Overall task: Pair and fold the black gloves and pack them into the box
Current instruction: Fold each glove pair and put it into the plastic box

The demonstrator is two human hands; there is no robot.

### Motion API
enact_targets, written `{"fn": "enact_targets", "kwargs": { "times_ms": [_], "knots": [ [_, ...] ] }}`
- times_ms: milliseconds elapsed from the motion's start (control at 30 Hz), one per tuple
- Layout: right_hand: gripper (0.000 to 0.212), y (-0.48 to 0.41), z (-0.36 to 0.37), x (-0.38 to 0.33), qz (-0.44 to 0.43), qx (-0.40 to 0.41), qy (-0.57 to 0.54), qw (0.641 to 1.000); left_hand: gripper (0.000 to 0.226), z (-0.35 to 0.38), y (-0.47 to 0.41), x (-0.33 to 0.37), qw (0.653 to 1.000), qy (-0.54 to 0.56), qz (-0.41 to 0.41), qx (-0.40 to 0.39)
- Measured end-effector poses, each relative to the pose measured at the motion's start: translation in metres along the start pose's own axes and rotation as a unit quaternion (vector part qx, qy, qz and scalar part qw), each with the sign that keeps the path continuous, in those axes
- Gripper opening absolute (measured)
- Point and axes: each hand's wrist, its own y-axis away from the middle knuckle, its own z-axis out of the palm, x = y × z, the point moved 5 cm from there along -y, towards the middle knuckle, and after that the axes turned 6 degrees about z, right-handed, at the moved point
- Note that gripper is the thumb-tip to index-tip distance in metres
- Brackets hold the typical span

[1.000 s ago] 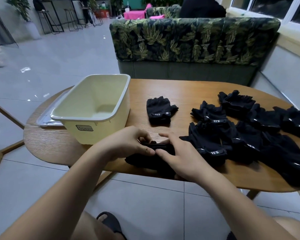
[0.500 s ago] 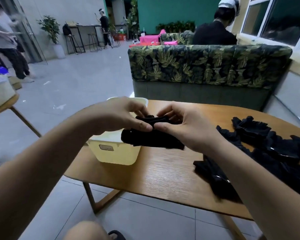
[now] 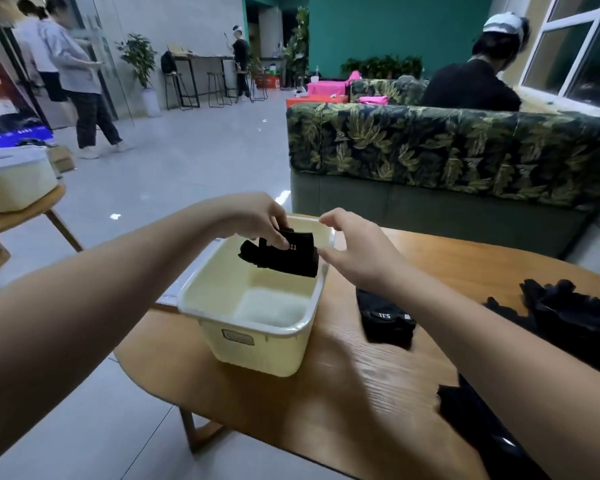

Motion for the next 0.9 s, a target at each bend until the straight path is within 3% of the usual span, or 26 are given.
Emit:
{"fn": "enact_targets", "kwargs": {
  "times_ms": [100, 400, 567, 700, 767, 833, 900],
  "knots": [
    [0.053, -0.001, 0.017, 0.014, 0.022, -0.018, 0.014, 1.0, 0.029, 0.022, -0.028, -0.014, 0.997, -0.062, -0.017, -0.034],
    [0.049, 0.005, 0.029, 0.03, 0.018, -0.008, -0.029, 0.999, 0.041, 0.078, -0.065, -0.028, 0.975, -0.189, -0.003, -0.114],
    [0.047, 0.005, 0.031, 0.033, 0.009, -0.007, -0.046, 0.999, 0.041, 0.089, -0.065, -0.027, 0.947, -0.311, 0.022, -0.081],
    [0.046, 0.006, 0.033, 0.033, 0.005, -0.004, -0.055, 0.998, 0.033, 0.087, -0.063, -0.015, 0.916, -0.389, 0.097, -0.023],
    [0.046, 0.007, 0.033, 0.033, 0.004, -0.001, -0.056, 0.998, 0.025, 0.084, -0.061, -0.009, 0.909, -0.396, 0.127, -0.005],
    [0.044, 0.008, 0.033, 0.034, 0.003, 0.002, -0.057, 0.998, 0.015, 0.083, -0.059, -0.011, 0.93, -0.342, 0.133, -0.009],
    [0.043, 0.008, 0.033, 0.035, 0.003, 0.002, -0.059, 0.998, 0.02, 0.085, -0.054, -0.014, 0.954, -0.269, 0.128, -0.04]
  ]
}}
